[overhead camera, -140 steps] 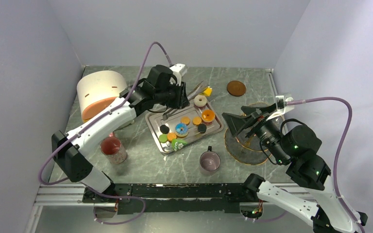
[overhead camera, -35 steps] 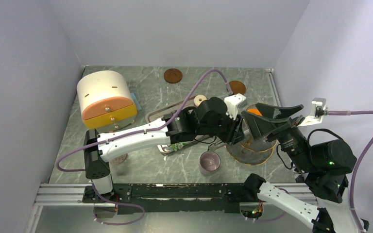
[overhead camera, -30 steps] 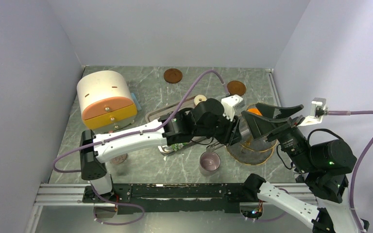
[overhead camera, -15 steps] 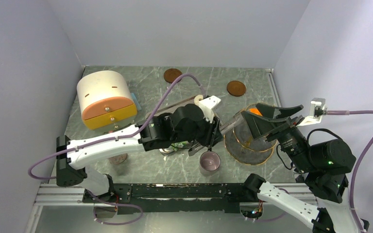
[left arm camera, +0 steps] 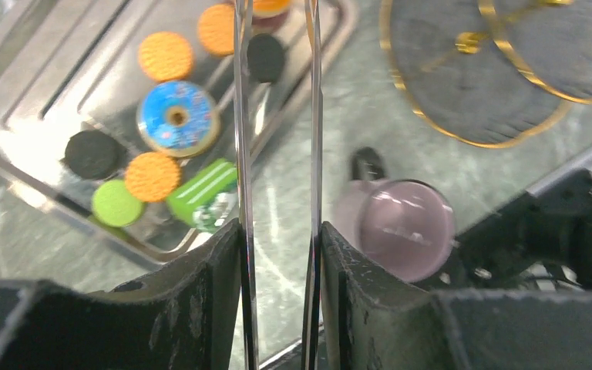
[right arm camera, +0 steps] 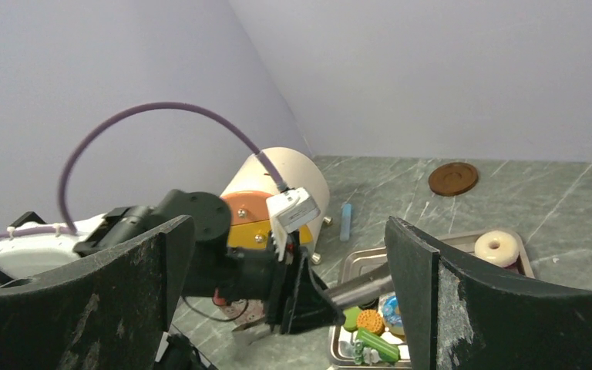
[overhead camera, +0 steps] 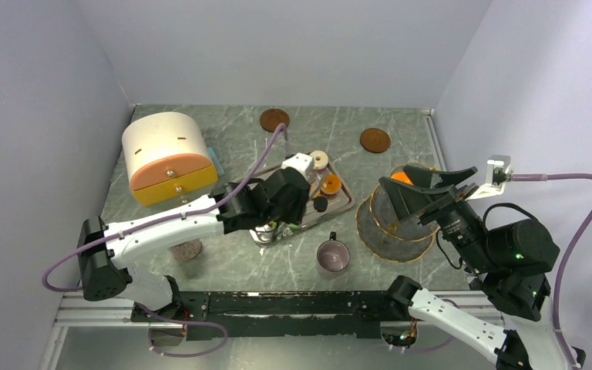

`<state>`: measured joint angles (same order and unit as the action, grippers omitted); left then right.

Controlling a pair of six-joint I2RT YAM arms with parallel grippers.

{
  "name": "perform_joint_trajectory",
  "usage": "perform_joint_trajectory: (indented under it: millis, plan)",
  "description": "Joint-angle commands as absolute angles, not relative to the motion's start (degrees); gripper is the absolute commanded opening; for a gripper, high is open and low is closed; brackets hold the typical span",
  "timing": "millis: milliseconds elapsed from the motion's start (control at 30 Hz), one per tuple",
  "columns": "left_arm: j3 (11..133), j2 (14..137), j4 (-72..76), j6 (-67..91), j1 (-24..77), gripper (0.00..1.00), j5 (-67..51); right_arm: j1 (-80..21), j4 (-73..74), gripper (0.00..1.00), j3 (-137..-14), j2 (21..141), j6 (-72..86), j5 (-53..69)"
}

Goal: Serve the afternoon tea
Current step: Place the desert on the desert table, then pick up the desert from the tray.

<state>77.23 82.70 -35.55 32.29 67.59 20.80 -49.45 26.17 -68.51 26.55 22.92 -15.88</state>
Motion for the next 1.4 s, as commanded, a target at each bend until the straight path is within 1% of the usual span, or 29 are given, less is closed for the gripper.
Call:
perform_joint_trajectory:
  millis: [0, 200, 400, 567, 967, 1100, 1367]
  plan:
    - [73.48, 80.59, -36.82, 32.72, 61.27, 0.44, 19.65, -49.4, 26.05, 0.98, -68.03, 26.89, 23.01, -15.67]
    - [69.27, 79.78, -40.4, 33.3, 52.4, 0.46, 16.43, -49.39, 25.79, 0.98, -67.46, 26.81, 22.65, -15.8]
    - [63.91, 78.36, -41.64, 33.92, 47.9, 0.48, 15.28, -49.45, 25.74, 0.98, -67.26, 26.85, 22.21, -15.82]
    - [60.97, 78.43, -41.66, 34.33, 46.66, 0.49, 14.06, -49.47, 25.9, 0.98, -67.19, 26.64, 22.0, -16.03]
    - [61.67, 83.41, -44.16, 33.46, 46.13, 0.52, 15.06, -49.46, 26.27, 0.98, -67.11, 25.93, 22.07, -16.82]
    - [61.11, 83.29, -43.06, 33.15, 46.14, 0.51, 12.53, -49.41, 26.28, 0.98, -66.93, 26.22, 22.1, -16.87]
    - [61.62, 82.29, -45.39, 33.31, 46.13, 0.53, 12.88, -49.47, 25.97, 0.98, -66.78, 26.47, 22.46, -16.56]
